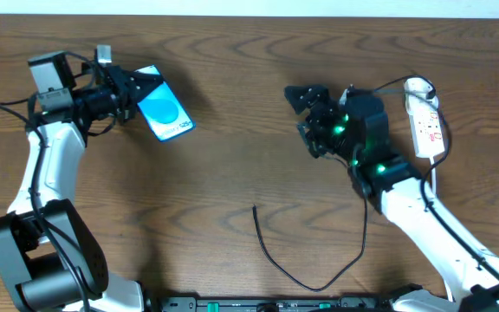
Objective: Plug charger to phone and switch on socket
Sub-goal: 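Open the right gripper and pull the left arm back holding the phone, then move the right gripper down over the black cable's connector end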
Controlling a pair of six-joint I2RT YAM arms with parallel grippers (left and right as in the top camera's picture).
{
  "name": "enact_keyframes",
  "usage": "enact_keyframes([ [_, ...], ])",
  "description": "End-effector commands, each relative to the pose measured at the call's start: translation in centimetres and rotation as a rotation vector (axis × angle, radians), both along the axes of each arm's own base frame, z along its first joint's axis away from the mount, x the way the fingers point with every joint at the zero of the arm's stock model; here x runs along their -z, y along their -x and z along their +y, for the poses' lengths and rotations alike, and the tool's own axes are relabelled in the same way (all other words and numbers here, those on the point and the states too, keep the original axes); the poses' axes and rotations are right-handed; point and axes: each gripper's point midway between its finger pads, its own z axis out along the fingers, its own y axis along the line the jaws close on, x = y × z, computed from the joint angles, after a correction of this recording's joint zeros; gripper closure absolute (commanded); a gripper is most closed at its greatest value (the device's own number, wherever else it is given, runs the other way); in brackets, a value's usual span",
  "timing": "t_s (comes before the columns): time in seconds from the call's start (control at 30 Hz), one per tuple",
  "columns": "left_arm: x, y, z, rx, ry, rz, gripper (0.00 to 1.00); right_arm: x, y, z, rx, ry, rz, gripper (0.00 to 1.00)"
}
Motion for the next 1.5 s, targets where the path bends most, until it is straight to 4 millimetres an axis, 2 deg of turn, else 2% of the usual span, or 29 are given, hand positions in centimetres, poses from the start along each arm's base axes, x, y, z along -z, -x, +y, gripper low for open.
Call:
enact_keyframes([
  [0.0,-2.2,0.5,0.5,0.030,-0.008,-0.092,0.92,-3.9,-0.9,-0.3,-0.056,0.128,-0.120,0.01],
  [0.07,-2.1,0.6,0.5,0.038,-0.011,-0.096,0.93,-4.7,-0.7,-0.5,-0.081,0.184,-0.121,0.01],
  [0.17,-2.3,0.9,0.2,0.062,-0.006,-0.115,0.92,-4.6,0.0,-0.8,-0.122,0.254,-0.103,0.01],
  [0.43,-2.4,1.0,0.1,0.071,0.003,-0.117,0.93,-0.2,2.8,-3.4,-0.171,0.465,0.056,0.01],
  [0.67,-2.4,1.0,0.1,0.071,0.003,-0.117,0.93,1.5,4.8,-3.8,-0.263,0.548,0.103,0.01],
  [0.83,-2.4,1.0,0.1,0.070,0.002,-0.117,0.92,1.3,4.9,-3.2,-0.290,0.536,0.088,0.01],
  [1.0,-2.4,1.0,0.1,0.070,0.002,-0.118,0.93,2.6,5.8,-1.2,-0.364,0.575,0.095,0.01],
  [1.1,-2.4,1.0,0.1,0.070,0.002,-0.117,0.92,4.6,6.5,0.5,-0.421,0.616,0.127,0.01],
  [1.23,-2.4,1.0,0.1,0.070,0.002,-0.117,0.92,8.6,7.9,2.8,-0.515,0.669,0.202,0.01],
  [1.47,-2.4,1.0,0.1,0.070,0.002,-0.117,0.93,13.2,9.9,4.3,-0.610,0.727,0.311,0.01],
])
